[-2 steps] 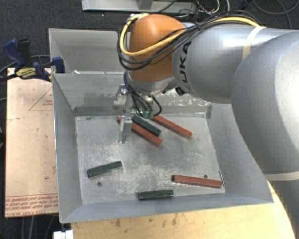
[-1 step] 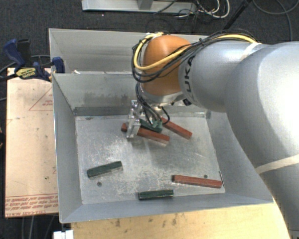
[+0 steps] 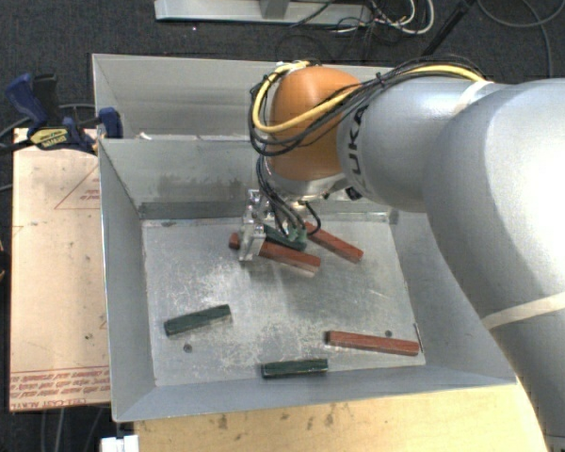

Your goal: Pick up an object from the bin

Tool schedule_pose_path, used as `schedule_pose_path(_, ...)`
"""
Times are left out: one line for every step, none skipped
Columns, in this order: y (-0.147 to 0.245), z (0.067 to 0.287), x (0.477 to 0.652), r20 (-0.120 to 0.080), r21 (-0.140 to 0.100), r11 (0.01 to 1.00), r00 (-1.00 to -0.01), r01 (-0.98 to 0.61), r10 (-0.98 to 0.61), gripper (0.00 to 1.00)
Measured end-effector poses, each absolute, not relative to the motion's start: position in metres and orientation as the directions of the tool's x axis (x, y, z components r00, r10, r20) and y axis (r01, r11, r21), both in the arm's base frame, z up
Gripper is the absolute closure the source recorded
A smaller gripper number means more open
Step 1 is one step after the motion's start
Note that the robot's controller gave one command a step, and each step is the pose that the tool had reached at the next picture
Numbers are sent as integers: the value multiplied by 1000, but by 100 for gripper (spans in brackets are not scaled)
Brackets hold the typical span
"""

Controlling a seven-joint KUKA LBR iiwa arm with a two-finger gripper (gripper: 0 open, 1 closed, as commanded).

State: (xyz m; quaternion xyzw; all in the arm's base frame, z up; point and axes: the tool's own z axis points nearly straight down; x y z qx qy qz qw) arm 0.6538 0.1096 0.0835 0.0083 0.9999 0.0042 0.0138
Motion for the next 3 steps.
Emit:
schedule_pose_path(110, 83, 654, -27, 9, 1000, -999, 17, 17, 100)
schedule_pose_path(118, 238, 653, -6, 3, 999, -999, 48, 48, 100)
schedule_pose_path(117, 237, 653, -3, 2, 999, -999, 49, 49, 100)
